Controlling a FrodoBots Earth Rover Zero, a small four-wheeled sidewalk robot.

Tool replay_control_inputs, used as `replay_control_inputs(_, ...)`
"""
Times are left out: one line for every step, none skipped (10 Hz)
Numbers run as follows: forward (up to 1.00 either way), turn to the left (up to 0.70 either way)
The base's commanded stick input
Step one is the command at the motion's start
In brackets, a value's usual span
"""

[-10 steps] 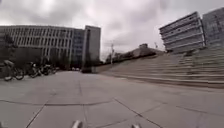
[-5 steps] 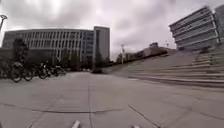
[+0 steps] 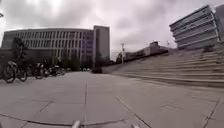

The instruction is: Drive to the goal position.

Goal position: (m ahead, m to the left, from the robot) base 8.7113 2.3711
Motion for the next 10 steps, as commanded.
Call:
replay_control_inputs(0.70, 0.00)
replay_control_inputs(0.70, 0.00)
replay_control_inputs(0.70, 0.00)
replay_control_inputs(0.70, 0.00)
replay_control_inputs(0.70, 0.00)
replay_control_inputs(0.70, 0.00)
replay_control_inputs(0.70, 0.08)
replay_control_inputs(0.70, 0.22)
replay_control_inputs(0.70, 0.29)
replay_control_inputs(0.70, 0.32)
